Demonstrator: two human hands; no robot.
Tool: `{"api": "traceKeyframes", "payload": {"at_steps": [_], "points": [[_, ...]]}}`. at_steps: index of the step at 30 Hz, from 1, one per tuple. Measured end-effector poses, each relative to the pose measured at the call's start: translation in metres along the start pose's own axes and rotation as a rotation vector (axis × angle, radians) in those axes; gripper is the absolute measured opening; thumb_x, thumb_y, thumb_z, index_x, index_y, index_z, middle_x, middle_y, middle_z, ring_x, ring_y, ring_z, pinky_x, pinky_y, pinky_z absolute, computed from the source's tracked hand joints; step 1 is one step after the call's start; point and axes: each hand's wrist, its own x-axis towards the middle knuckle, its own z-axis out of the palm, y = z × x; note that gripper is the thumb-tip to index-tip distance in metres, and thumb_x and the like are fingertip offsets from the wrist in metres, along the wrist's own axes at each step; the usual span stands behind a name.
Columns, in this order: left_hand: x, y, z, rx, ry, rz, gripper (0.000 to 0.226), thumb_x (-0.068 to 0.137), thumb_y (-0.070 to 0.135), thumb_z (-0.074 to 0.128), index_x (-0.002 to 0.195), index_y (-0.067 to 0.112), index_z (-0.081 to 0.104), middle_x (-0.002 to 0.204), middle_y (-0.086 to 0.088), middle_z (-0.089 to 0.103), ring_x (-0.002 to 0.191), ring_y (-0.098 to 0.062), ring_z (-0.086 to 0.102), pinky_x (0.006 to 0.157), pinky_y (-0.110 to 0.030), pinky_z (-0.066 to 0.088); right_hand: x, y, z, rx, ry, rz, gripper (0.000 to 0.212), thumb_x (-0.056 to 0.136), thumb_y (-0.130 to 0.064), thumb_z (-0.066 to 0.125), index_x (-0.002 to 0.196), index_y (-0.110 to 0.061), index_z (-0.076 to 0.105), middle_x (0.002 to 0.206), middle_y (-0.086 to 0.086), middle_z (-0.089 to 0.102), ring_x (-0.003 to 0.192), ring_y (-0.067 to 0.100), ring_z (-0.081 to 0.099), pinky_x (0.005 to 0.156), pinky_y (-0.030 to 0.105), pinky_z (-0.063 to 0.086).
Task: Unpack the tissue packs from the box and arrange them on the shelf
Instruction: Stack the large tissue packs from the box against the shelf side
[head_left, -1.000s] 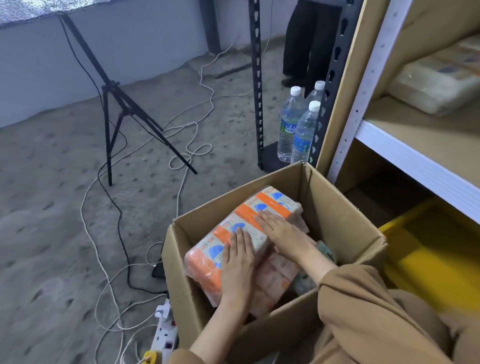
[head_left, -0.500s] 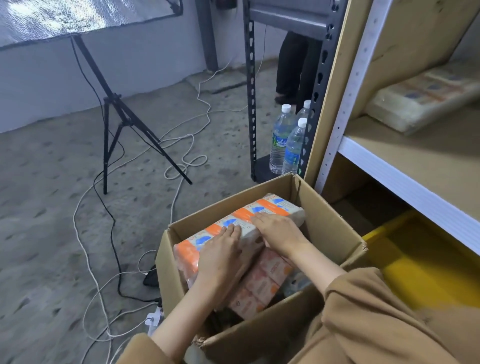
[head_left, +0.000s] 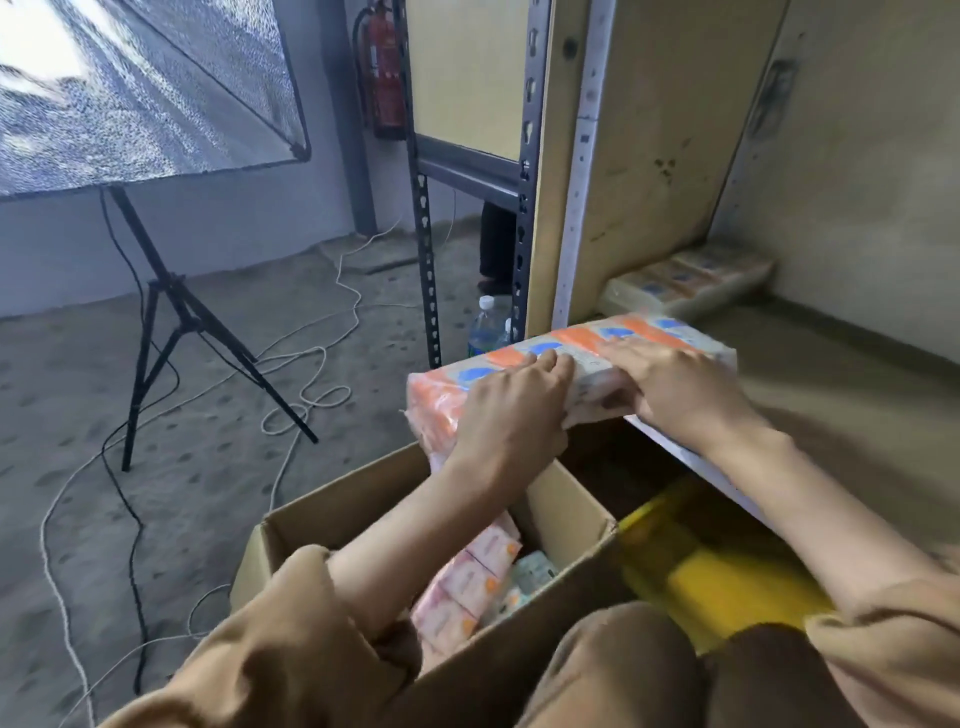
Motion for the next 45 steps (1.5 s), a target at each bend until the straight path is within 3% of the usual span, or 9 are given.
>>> {"api": "traceKeyframes", "payload": {"at_steps": [10,19,27,32,35,38,40,43,45], "points": [[0.080,0.111,0.024,-0.114,-0.021,0.232,0.053,0.091,0.014,0.053,0.141,0.012,0.034,0.148,-0.006,0.041,0.133,-0.026,0.044,0.095,-0.037,0.046,-0.032,0.118,-0.026,-0.076,0.023,0.287,0.057,0.091,-0.019,0.052,0.142,-0.022,0.029,0.150,0.001,0.036,0.136,0.019,0.037,0.107,0.033,0.034],[0.102,0.146,0.097,-0.022,-0.225,0.362,0.061,0.097,0.015,0.042,0.149,0.007,0.011,0.159,-0.011,0.014,0.148,-0.023,0.015,0.120,-0.032,0.016,-0.041,0.175,0.040,-0.070,-0.094,0.370,0.057,0.095,-0.011,0.038,0.146,-0.017,0.014,0.156,0.002,0.021,0.143,0.014,0.022,0.112,0.029,0.028],[0.115,0.137,0.110,0.057,-0.370,0.190,0.083,0.095,0.033,0.048,0.149,0.006,-0.009,0.160,-0.013,-0.006,0.148,-0.030,-0.007,0.121,-0.043,0.001,-0.021,0.203,0.063,0.048,-0.069,0.292,0.067,0.092,-0.009,0.046,0.147,-0.014,0.008,0.158,0.003,0.011,0.145,0.016,0.013,0.118,0.027,0.012],[0.128,0.141,0.109,0.158,-0.351,0.193,0.075,0.097,0.031,0.044,0.149,0.001,-0.002,0.159,-0.019,0.004,0.147,-0.036,0.003,0.120,-0.046,0.010,-0.009,0.213,0.070,0.060,-0.046,0.268,0.072,0.090,-0.011,0.051,0.147,-0.014,0.007,0.158,0.004,0.009,0.146,0.016,0.011,0.118,0.027,0.009],[0.141,0.143,0.103,0.144,-0.310,0.196,0.067,0.094,0.028,0.050,0.146,0.001,0.017,0.152,-0.019,0.026,0.142,-0.036,0.024,0.113,-0.042,0.027,-0.015,0.213,0.065,0.090,-0.016,0.257,0.076,0.085,-0.014,0.060,0.145,-0.007,0.013,0.156,0.010,0.015,0.145,0.020,0.014,0.118,0.024,0.007],[0.156,0.140,0.089,0.126,-0.222,0.211,0.047,0.092,0.028,0.050,0.133,0.005,0.040,0.135,-0.013,0.051,0.125,-0.032,0.050,0.095,-0.038,0.043,-0.033,0.215,0.068,0.090,0.100,0.264,0.087,0.054,-0.013,0.087,0.128,0.007,0.046,0.133,0.025,0.051,0.122,0.038,0.052,0.101,0.031,0.041],[0.166,0.138,0.076,0.115,-0.174,0.219,0.040,0.093,0.031,0.048,0.126,0.007,0.047,0.129,-0.012,0.057,0.119,-0.032,0.055,0.090,-0.037,0.045,-0.043,0.216,0.073,0.076,0.143,0.278,0.085,0.044,-0.015,0.091,0.118,0.007,0.056,0.123,0.025,0.060,0.110,0.040,0.060,0.089,0.039,0.050],[0.183,0.135,0.055,0.140,-0.121,0.215,0.038,0.093,0.030,0.048,0.125,0.008,0.049,0.127,-0.013,0.058,0.117,-0.033,0.056,0.089,-0.037,0.045,-0.050,0.206,0.070,0.172,0.104,0.312,0.072,0.083,-0.025,0.065,0.142,-0.007,0.027,0.153,0.009,0.024,0.141,0.025,0.027,0.115,0.029,0.022],[0.194,0.132,0.043,0.157,-0.075,0.196,0.035,0.092,0.027,0.049,0.121,0.008,0.051,0.124,-0.014,0.060,0.115,-0.034,0.057,0.088,-0.037,0.045,-0.044,0.206,0.076,0.195,0.004,0.333,0.066,0.093,-0.034,0.048,0.146,-0.014,0.014,0.157,0.001,0.010,0.145,0.015,0.011,0.117,0.024,0.009]]}}
